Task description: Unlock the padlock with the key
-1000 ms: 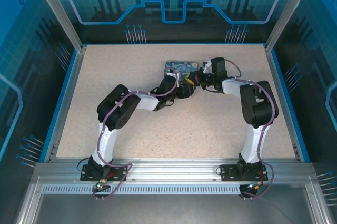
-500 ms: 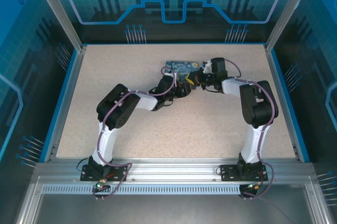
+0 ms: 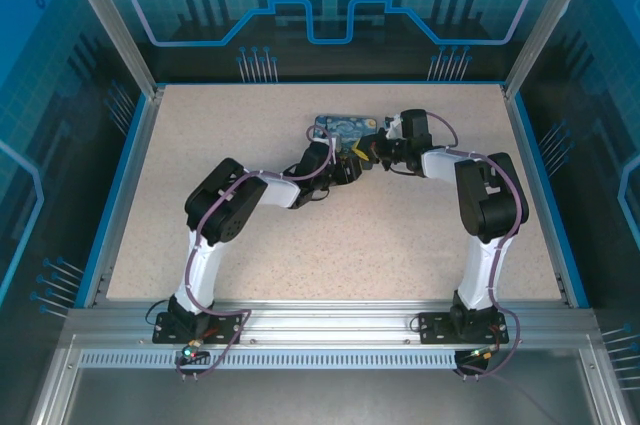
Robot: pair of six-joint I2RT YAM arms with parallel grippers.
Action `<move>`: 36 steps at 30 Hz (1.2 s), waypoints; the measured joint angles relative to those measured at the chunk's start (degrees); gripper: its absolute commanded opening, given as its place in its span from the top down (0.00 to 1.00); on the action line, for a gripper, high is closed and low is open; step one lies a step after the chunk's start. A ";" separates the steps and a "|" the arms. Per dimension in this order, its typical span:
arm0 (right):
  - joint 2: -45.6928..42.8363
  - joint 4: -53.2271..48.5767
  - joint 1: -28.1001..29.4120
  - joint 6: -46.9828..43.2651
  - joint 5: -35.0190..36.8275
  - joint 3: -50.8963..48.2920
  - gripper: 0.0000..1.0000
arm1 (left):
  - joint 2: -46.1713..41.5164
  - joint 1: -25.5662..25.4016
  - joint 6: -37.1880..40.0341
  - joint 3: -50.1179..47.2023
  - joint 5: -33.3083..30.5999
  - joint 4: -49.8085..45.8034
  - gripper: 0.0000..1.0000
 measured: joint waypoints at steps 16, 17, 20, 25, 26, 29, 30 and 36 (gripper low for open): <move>0.00 0.04 0.00 0.02 0.00 0.00 1.00 | 0.22 0.09 -0.15 -0.83 -0.04 1.38 0.65; 0.00 0.04 0.00 0.04 0.00 0.00 1.00 | 0.22 0.09 -0.37 -1.14 -0.04 1.90 0.69; 0.07 0.22 0.00 0.15 0.00 0.00 1.00 | 0.20 0.24 -1.70 -2.69 -0.17 4.28 0.71; 0.15 0.42 -0.04 0.22 -0.04 0.00 1.00 | 0.20 0.63 -5.05 -4.90 0.24 8.81 0.71; 0.15 0.44 -0.04 0.22 -0.04 0.00 1.00 | 0.20 0.66 -5.84 -5.18 0.26 9.46 0.71; 0.15 0.42 -0.04 0.22 -0.02 0.00 1.00 | 0.20 0.85 -7.54 -5.92 0.28 10.86 0.73; 0.15 0.44 -0.04 0.22 -0.02 0.00 1.00 | 0.20 0.90 -7.78 -6.16 0.28 11.32 0.74; 0.15 0.42 -0.04 0.20 -0.02 0.00 1.00 | 0.20 1.25 -9.70 -7.48 0.63 13.40 0.79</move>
